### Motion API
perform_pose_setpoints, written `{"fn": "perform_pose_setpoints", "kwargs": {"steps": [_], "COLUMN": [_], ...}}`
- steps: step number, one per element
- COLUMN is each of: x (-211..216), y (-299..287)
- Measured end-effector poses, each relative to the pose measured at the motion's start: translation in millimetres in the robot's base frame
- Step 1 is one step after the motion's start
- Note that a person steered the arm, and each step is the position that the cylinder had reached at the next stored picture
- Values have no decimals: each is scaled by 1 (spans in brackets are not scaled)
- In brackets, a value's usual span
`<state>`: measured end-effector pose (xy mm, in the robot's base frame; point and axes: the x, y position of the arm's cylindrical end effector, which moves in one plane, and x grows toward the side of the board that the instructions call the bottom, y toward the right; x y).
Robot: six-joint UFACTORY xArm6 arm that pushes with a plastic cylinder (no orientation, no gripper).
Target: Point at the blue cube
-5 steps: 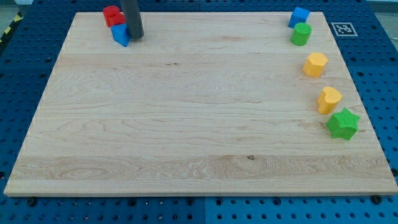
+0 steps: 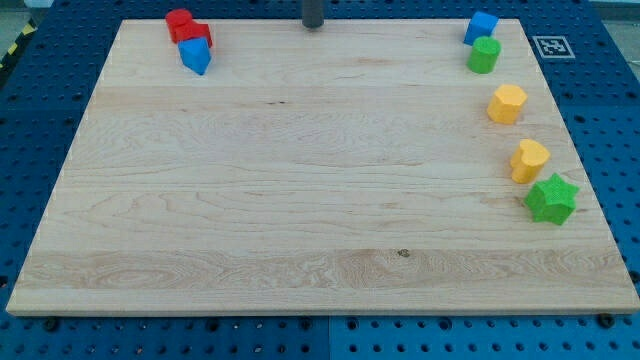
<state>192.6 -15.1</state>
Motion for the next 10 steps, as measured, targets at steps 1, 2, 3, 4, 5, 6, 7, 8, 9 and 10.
{"fn": "perform_pose_setpoints", "kwargs": {"steps": [1,2,3,4,5,6,7,8,9,10], "x": [0,2,30,53,64,112,116,118,118,125], "y": [0,34,97,104,105,132,134,167,226,248]}}
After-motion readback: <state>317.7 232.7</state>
